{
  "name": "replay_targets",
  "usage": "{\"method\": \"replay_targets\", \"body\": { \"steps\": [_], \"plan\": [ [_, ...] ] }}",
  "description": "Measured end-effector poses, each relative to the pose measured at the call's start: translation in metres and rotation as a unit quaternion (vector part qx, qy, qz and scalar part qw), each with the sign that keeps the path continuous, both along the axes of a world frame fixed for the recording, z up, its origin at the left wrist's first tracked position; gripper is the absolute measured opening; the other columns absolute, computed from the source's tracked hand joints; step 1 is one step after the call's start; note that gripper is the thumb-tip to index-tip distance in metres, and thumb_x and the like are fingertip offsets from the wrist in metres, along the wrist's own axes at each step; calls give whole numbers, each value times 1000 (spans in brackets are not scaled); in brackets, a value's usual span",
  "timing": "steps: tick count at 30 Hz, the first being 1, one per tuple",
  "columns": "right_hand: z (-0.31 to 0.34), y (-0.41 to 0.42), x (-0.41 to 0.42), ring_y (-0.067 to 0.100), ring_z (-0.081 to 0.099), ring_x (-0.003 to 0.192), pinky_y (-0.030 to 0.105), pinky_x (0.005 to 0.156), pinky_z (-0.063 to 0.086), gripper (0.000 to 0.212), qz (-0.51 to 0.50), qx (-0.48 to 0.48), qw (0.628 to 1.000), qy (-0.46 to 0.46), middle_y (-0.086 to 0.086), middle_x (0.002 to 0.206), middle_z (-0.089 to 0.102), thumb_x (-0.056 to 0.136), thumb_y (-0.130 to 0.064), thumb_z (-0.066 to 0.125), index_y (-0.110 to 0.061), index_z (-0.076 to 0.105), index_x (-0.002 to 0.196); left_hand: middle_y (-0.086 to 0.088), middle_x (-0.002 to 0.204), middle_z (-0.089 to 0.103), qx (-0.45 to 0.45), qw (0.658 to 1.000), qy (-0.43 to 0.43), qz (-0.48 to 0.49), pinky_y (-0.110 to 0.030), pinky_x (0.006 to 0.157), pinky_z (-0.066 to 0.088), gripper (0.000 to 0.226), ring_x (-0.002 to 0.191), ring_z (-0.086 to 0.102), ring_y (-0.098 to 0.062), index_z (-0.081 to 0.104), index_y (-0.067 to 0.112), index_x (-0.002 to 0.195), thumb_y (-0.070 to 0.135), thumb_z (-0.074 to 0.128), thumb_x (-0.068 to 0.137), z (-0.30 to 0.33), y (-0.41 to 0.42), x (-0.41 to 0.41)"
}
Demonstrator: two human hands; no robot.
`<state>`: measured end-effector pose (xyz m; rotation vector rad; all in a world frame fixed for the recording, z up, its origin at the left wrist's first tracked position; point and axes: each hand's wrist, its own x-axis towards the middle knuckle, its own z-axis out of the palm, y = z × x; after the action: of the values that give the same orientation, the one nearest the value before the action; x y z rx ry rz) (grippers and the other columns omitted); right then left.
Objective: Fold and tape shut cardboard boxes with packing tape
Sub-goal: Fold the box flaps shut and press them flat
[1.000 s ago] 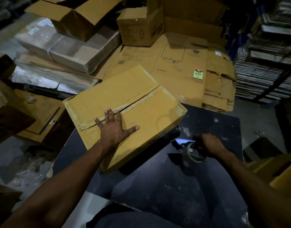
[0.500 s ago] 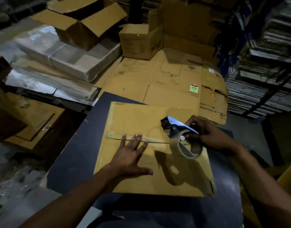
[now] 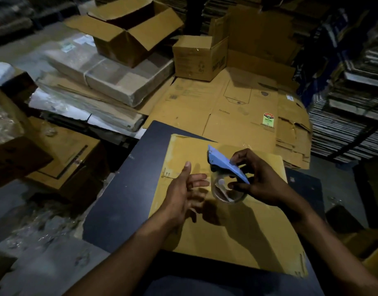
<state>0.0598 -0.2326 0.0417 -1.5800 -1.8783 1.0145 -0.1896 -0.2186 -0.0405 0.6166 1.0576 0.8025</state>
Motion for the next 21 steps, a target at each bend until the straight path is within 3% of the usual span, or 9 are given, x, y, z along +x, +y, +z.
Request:
{"method": "replay_targets", "body": {
  "steps": [3, 6, 8, 10, 13, 15, 18, 21],
  "plan": [
    [-2, -2, -20, 15, 65, 106, 53, 73, 60, 57, 13, 32, 999, -39, -21, 130, 56, 83, -13, 85, -34, 53, 125, -11, 112, 81, -54, 997, -45, 9, -39, 65, 50, 78, 78, 69, -30, 78, 8, 122, 78, 55, 98, 7, 6, -8],
    [-2, -5, -39, 16, 66, 104, 50, 76, 58, 57, 7, 60, 994, -86, -20, 129, 58, 78, -55, 82, -38, 52, 124, -9, 103, 77, -62, 995, -57, 45, -38, 62, 49, 64, 75, 69, -27, 78, 10, 120, 68, 67, 98, 8, 8, -19],
    [-4, -6, -48, 13, 65, 104, 46, 70, 56, 61, 7, 72, 991, -109, -22, 128, 57, 79, -68, 81, -39, 51, 124, -5, 91, 75, -98, 990, -79, 57, -36, 63, 51, 48, 73, 70, -27, 77, 12, 123, 55, 69, 102, 8, 9, -26],
    [-6, -4, -55, 13, 64, 105, 44, 68, 57, 59, 25, 81, 990, -115, -24, 130, 56, 81, -65, 83, -41, 51, 125, -2, 78, 73, -131, 984, -89, 76, -35, 66, 52, 34, 71, 70, -24, 75, 14, 128, 39, 62, 109, 6, 11, -29],
    [-8, 3, -64, 14, 63, 107, 44, 70, 56, 58, 49, 91, 986, -132, -23, 132, 54, 84, -56, 87, -46, 50, 128, -2, 70, 71, -149, 978, -106, 96, -33, 64, 52, 22, 65, 69, -21, 75, 8, 117, 20, 57, 111, 4, 15, -37],
    [-9, 6, -68, 11, 60, 107, 41, 74, 56, 62, 72, 93, 980, -159, -24, 131, 50, 85, -58, 86, -52, 51, 136, -12, 76, 76, -104, 988, -48, 108, -31, 56, 52, 16, 62, 68, -22, 76, 1, 109, 8, 61, 107, -2, 21, -49],
    [-13, 14, -75, 13, 60, 108, 41, 80, 58, 66, 122, 72, 967, -213, -20, 134, 43, 89, -65, 74, -64, 45, 148, -20, 75, 76, 24, 984, 101, 142, -27, 46, 49, 16, 50, 63, -20, 77, -5, 99, 10, 73, 104, -17, 34, -72],
    [-16, 23, -85, 14, 59, 105, 39, 79, 59, 65, 142, 71, 951, -265, -18, 136, 39, 91, -70, 66, -69, 37, 150, -17, 70, 74, 58, 972, 161, 160, -30, 50, 50, 21, 48, 58, -22, 78, -1, 88, 14, 77, 102, -28, 46, -85]
  ]
}}
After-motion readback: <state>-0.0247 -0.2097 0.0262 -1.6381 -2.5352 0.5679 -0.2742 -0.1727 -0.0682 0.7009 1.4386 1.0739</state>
